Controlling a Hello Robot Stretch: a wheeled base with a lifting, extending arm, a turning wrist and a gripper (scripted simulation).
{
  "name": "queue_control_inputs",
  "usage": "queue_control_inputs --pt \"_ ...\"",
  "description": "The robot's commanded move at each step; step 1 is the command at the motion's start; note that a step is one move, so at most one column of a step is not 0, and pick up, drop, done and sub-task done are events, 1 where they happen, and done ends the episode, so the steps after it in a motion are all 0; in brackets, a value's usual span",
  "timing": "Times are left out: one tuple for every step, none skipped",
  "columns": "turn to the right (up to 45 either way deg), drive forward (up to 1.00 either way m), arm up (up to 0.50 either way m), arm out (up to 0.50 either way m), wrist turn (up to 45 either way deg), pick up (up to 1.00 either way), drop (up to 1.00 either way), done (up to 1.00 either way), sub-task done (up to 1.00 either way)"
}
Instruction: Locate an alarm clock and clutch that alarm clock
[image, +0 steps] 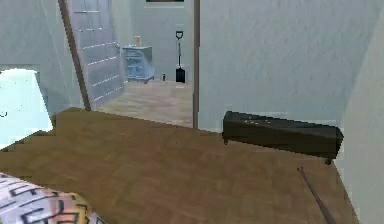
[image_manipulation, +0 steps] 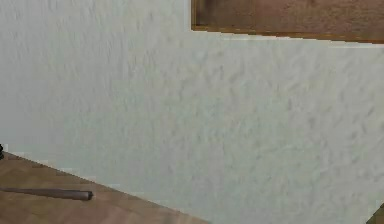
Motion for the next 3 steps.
queue_control_inputs --pt "-45.0 0.0 0.0 0.0 0.0 0.0 0.0 0.0 0.0" --pt "-24.0 0.0 0.0 0.0 0.0 0.0 0.0 0.0 0.0" --pt "0.0 0.3 0.0 0.0 0.0 0.0 0.0 0.0 0.0"
